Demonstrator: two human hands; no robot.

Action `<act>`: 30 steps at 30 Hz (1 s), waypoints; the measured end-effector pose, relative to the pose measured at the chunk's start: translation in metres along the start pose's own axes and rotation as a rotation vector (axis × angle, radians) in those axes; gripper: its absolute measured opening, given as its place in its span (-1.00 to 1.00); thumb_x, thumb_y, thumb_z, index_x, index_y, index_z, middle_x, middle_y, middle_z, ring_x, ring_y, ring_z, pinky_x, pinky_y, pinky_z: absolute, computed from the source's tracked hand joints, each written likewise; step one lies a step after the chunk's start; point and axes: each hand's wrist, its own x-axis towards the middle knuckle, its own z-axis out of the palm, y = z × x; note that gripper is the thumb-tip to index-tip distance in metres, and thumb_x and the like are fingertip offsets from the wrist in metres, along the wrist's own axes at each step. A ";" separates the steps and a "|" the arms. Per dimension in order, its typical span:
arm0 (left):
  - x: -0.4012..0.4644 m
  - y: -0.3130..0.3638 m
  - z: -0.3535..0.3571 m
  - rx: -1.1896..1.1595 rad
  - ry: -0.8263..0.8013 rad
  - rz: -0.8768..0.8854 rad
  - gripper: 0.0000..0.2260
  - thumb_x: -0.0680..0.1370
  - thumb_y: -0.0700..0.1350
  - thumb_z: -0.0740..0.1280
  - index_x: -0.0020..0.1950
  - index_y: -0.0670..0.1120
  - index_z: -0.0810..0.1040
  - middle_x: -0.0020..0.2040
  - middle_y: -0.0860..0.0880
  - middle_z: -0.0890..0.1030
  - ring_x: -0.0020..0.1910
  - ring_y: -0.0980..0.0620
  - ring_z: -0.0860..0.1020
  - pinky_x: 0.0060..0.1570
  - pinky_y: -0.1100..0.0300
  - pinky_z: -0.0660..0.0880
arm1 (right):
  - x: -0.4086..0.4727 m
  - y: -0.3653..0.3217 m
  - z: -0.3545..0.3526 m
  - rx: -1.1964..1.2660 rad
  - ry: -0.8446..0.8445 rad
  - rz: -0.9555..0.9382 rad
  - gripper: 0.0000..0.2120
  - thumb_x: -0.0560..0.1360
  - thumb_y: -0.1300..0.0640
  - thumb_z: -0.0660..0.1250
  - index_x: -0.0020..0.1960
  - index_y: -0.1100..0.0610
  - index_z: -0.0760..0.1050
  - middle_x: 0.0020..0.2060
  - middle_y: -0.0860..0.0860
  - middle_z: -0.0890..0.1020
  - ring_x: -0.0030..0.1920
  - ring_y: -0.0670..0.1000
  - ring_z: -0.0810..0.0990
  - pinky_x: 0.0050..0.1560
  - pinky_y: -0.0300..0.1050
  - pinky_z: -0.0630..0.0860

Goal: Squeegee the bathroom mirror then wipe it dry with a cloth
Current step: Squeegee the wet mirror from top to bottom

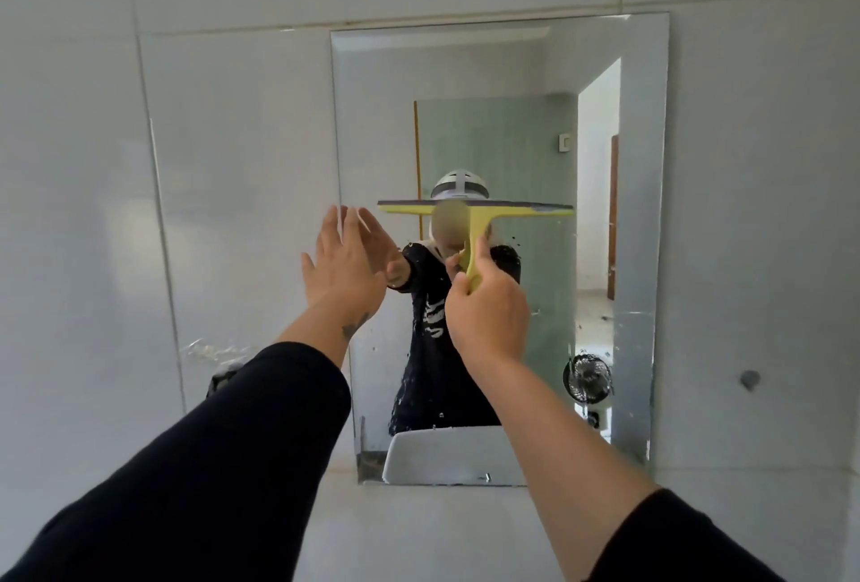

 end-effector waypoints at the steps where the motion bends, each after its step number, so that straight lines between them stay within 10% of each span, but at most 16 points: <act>1: 0.000 -0.002 0.000 -0.003 -0.002 -0.002 -0.23 0.52 -0.09 0.35 0.55 -0.04 -0.10 0.57 -0.04 -0.15 0.55 -0.08 0.00 0.49 -0.14 0.00 | -0.003 -0.002 -0.001 -0.036 -0.055 -0.048 -0.47 0.56 0.14 0.15 0.51 -0.07 0.18 0.12 0.09 0.60 0.14 0.15 0.52 -0.07 -0.06 0.48; 13: -0.011 0.006 0.018 -0.016 -0.050 -0.009 -0.24 0.52 -0.05 0.34 0.55 -0.06 -0.09 0.57 -0.06 -0.12 0.54 -0.09 0.00 0.48 -0.17 -0.01 | 0.014 0.005 -0.041 -0.540 -0.261 -0.422 -0.44 0.53 0.17 0.16 0.47 -0.19 0.20 0.09 0.01 0.58 -0.07 0.13 0.59 -0.14 -0.03 0.49; 30: -0.030 0.038 0.040 -0.009 -0.141 0.057 -0.22 0.49 -0.10 0.38 0.55 -0.03 -0.06 0.56 -0.10 -0.14 0.53 -0.15 0.03 0.47 -0.21 0.02 | 0.028 0.042 -0.115 -0.668 -0.240 -0.257 -0.49 0.57 0.16 0.14 0.41 -0.29 0.27 0.19 -0.09 0.54 0.05 0.11 0.56 -0.20 -0.14 0.29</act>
